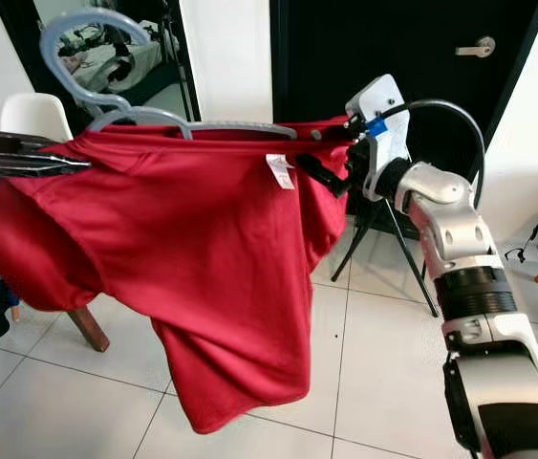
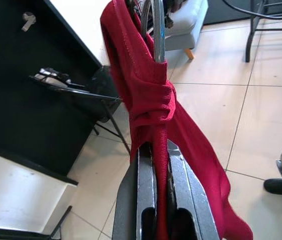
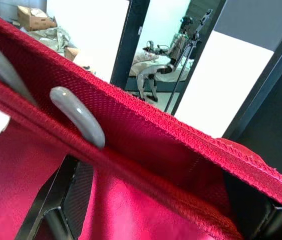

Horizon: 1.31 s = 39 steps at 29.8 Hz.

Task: Hang hanger

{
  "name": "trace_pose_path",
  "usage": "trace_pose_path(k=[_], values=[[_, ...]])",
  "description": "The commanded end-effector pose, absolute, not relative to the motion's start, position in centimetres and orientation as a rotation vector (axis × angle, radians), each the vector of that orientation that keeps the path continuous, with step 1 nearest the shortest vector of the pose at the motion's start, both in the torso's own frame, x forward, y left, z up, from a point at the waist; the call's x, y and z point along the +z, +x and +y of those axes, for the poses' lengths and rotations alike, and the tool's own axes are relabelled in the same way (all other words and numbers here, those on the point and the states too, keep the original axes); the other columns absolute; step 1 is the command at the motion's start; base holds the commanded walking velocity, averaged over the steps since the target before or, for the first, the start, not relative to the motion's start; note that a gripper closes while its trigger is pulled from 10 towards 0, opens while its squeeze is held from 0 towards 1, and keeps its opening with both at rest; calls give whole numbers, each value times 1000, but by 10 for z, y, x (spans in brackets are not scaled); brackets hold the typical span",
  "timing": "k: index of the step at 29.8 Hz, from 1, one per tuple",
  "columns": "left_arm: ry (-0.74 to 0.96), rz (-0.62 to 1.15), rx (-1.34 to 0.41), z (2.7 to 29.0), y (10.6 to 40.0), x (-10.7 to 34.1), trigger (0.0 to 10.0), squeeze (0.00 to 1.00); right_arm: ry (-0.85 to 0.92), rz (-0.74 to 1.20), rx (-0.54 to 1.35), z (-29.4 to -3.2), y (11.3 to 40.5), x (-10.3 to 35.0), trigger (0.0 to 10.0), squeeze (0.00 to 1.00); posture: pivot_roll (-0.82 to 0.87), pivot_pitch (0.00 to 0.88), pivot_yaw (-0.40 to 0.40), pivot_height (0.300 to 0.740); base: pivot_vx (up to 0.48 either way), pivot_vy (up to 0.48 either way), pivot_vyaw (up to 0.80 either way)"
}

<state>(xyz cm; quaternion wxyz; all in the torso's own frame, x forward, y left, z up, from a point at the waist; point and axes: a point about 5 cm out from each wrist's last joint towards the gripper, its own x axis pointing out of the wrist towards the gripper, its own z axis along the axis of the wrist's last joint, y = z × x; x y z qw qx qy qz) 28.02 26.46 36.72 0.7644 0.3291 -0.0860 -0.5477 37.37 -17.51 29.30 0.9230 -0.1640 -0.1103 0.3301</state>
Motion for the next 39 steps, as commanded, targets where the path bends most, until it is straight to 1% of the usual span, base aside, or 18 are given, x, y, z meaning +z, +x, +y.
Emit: trace_pose_path(k=[1,5,11,12,16,18,19,21,22,24,25,27,31,35,38,39], values=[[761,-223,-1099,283,267,387,3725,0,-294,-181,595,-199,376,288,10000,0,-1,0,17,740,0,0,0],[765,-237,-1076,284,268,386,3608,0,-377,-108,737,-185,368,270,10000,0,-3,0,13,740,0,0,0],[798,-191,-1061,285,271,378,3608,0,-357,-136,724,-185,370,276,10000,0,-2,0,14,740,0,0,0],[819,-163,-1052,285,273,372,3490,0,-341,-161,715,-184,370,282,10000,0,-3,0,14,740,0,0,0],[847,-104,-1029,281,280,355,3608,0,-320,-207,705,-179,372,293,10000,0,-5,0,16,740,0,0,0],[873,-58,-977,278,288,340,3608,0,-315,-224,702,-177,373,299,10000,0,-7,0,13,740,0,0,0],[873,-58,-977,278,288,340,3608,0,-315,-224,702,-177,373,299,10000,0,-7,0,13,740,0,0,0],[884,-55,-898,278,296,334,3490,0,-318,-226,701,-175,374,301,10000,0,-8,0,15,740,0,0,0],[884,-55,-898,278,296,334,3490,0,-318,-226,701,-175,374,301,10000,0,-8,0,15,740,0,0,0],[864,-129,-775,275,307,337,3373,0,-319,-234,716,-170,373,302,10000,0,-5,0,13,740,0,0,0],[864,-129,-775,275,307,337,3373,0,-319,-234,716,-170,373,302,10000,0,-5,0,13,740,0,0,0],[837,-201,-706,269,314,337,3412,0,-312,-242,744,-161,372,301,10000,0,-2,0,10,740,0,0,0],[822,-236,-705,261,316,332,3569,0,-305,-240,767,-153,372,298,10000,0,-3,0,10,740,0,0,0],[830,-325,-661,253,318,332,3647,0,-269,-231,805,-139,370,292,10000,0,0,0,11,740,0,0,0],[813,-357,-637,252,318,333,3686,0,-221,-235,812,-136,370,291,10000,0,1,0,12,740,0,0,0],[796,-372,-633,251,318,333,3882,0,-169,-238,806,-134,370,291,10000,0,1,0,11,740,0,0,0]])
